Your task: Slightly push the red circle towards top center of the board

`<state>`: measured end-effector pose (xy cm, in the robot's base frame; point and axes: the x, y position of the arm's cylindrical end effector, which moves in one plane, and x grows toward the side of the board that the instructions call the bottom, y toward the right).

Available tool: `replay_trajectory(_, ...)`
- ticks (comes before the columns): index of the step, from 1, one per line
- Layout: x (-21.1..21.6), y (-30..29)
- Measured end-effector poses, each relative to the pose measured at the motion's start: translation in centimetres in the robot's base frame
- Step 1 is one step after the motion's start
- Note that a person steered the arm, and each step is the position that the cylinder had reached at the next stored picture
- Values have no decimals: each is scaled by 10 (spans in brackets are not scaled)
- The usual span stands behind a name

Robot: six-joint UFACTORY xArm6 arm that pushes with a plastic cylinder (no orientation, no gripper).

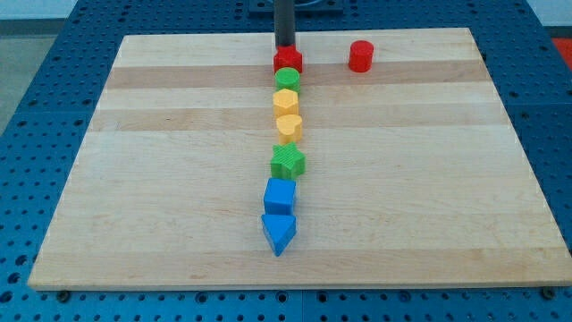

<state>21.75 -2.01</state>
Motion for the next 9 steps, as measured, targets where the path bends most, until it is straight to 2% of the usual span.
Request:
replay_trajectory(1,-23,7)
replay_trajectory(4,-25,130)
replay_trajectory(5,-15,160)
replay_trajectory(6,15,178)
replay_trajectory(7,51,182)
replay_trajectory(8,70,164)
replay_trajectory(9,71,147)
